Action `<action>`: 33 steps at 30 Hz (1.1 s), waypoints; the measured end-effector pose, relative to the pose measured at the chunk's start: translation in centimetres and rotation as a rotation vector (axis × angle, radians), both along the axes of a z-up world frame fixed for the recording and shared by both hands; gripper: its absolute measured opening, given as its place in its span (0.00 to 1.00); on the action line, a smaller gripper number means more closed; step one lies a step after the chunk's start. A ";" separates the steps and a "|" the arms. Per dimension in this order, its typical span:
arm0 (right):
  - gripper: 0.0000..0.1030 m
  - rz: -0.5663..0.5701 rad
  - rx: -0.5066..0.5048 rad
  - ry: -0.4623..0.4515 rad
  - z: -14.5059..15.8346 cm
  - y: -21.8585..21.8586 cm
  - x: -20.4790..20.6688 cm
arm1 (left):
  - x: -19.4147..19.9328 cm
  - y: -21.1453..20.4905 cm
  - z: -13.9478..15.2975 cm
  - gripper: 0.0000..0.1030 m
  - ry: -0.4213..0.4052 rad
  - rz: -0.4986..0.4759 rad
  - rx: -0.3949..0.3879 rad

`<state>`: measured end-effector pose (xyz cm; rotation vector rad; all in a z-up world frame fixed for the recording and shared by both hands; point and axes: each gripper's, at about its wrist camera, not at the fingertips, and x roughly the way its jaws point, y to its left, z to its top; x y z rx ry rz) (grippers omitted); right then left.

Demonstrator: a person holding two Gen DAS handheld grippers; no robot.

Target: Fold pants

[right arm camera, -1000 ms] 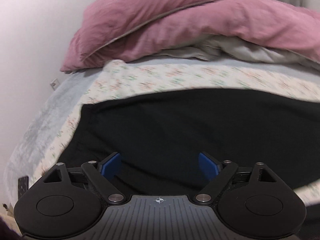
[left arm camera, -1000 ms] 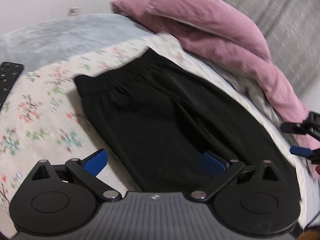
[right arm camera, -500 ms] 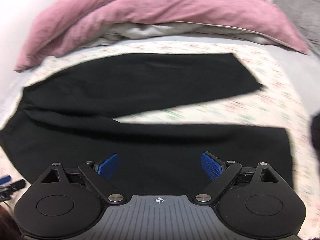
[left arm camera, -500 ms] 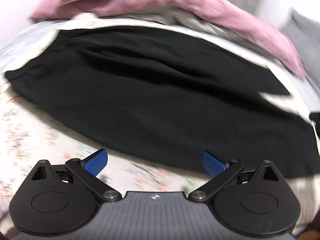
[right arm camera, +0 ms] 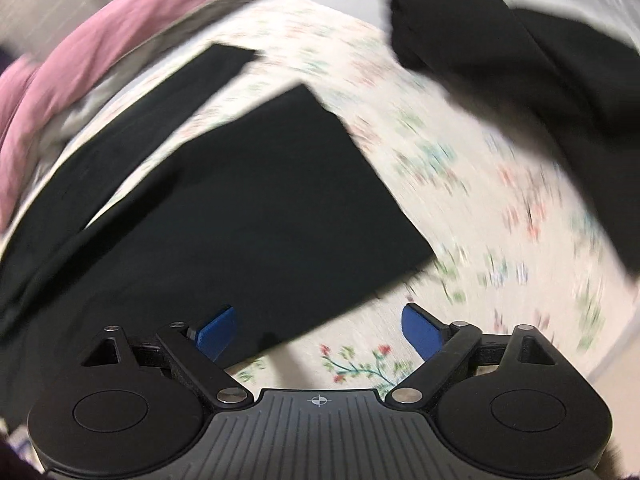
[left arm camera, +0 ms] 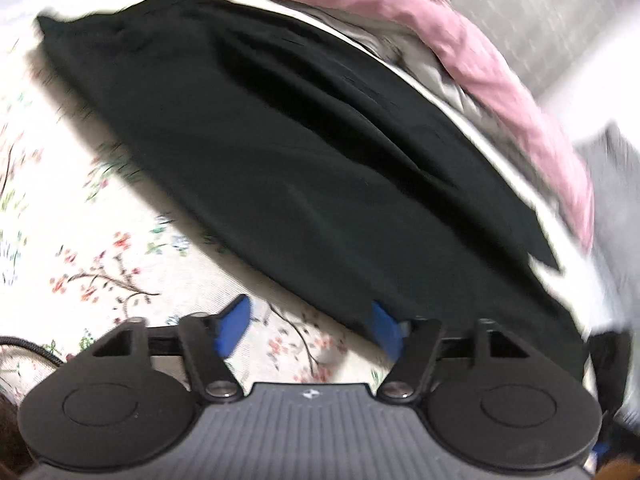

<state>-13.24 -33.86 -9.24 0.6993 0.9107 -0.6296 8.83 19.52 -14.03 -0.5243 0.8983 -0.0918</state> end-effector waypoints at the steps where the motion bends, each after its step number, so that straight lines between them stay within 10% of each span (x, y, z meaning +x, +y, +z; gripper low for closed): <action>1: 0.86 -0.038 0.007 -0.023 -0.6 -0.1 -0.3 | 0.1 0.8 -0.3 0.74 -0.006 0.029 -0.033; 5: 0.59 -0.102 -0.087 -0.094 -1.0 0.3 -0.4 | 1.3 1.6 -1.0 0.47 -0.029 0.108 -0.099; 7: 0.19 -0.123 -0.132 -0.094 -1.0 0.0 0.0 | 1.7 1.7 -1.3 0.22 -0.024 0.124 -0.085; 10: 0.00 -0.130 -0.142 -0.090 -0.7 -0.6 0.0 | 1.6 0.7 -0.6 0.21 -0.031 0.133 -0.081; 18: 0.00 -0.044 -0.328 0.089 2.3 1.5 -0.6 | -1.1 -0.3 1.8 0.21 0.061 0.014 0.100; 24: 0.02 0.000 -0.275 0.205 1.5 2.0 -1.2 | -1.6 -0.6 0.6 0.23 0.160 -0.101 0.228; 27: 0.21 0.002 -0.259 0.230 1.5 1.7 -1.5 | -1.7 -1.2 1.4 0.38 0.157 -0.130 0.283; 30: 0.63 -0.014 -0.296 0.203 3.1 1.5 -2.0 | -1.9 -2.1 2.7 0.68 0.116 -0.137 0.344; 33: 0.68 -0.011 -0.338 0.154 5.2 1.1 -1.9 | -1.6 -3.5 4.2 0.81 0.061 -0.146 0.379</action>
